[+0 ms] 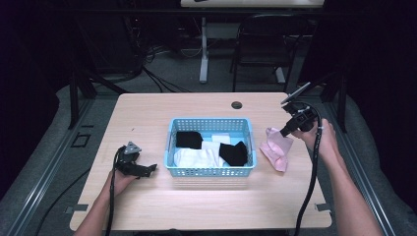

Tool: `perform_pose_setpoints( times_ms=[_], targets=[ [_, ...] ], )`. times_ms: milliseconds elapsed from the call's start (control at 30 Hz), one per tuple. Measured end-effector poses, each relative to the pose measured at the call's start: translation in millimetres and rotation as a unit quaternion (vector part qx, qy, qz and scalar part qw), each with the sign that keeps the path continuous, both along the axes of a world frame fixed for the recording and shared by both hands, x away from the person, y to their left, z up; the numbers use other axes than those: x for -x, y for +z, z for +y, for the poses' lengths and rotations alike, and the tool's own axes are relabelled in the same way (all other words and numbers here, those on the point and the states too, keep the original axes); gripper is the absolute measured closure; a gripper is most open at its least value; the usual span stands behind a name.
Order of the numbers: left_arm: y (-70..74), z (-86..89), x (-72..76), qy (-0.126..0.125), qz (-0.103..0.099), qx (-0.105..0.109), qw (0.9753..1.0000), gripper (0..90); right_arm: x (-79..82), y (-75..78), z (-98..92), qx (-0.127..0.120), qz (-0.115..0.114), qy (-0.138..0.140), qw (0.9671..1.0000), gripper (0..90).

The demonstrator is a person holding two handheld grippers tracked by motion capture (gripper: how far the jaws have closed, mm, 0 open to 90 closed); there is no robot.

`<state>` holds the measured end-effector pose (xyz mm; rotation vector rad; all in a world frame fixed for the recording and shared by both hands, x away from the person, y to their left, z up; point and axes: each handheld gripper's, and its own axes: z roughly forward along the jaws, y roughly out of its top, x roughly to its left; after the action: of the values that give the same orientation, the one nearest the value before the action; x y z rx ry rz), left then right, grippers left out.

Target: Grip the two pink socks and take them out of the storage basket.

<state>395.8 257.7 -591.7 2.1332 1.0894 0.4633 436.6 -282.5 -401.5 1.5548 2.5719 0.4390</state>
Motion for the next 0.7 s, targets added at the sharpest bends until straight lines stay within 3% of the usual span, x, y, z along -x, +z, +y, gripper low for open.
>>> perform_pose_setpoints(
  times_ms=[67,133,167,367,533,700],
  targets=[
    [0.0,0.0,0.0,0.0,0.0,0.0,1.0,1.1,-3.5,-15.9,-0.7,0.002,0.01,-0.003,0.9999,89.3],
    [0.0,0.0,0.0,0.0,0.0,0.0,1.0,1.1,-4.5,-19.5,-0.9,0.004,0.016,-0.003,0.9999,89.3],
    [0.0,0.0,0.0,0.0,0.0,0.0,1.0,1.1,-6.4,-33.3,0.1,0.004,0.022,-0.011,0.9997,89.2],
    [0.0,0.0,0.0,0.0,0.0,0.0,1.0,1.1,-14.1,-59.9,0.1,0.011,0.033,-0.023,0.9991,88.9],
    [0.0,0.0,0.0,0.0,0.0,0.0,1.0,1.1,-17.4,-65.1,-4.3,0.005,0.035,-0.026,0.999,84.6],
    [0.0,0.0,0.0,0.0,0.0,0.0,1.0,1.1,-8.4,-54.2,-11.4,-0.015,0.005,-0.036,0.9992,61.7]
  ],
)
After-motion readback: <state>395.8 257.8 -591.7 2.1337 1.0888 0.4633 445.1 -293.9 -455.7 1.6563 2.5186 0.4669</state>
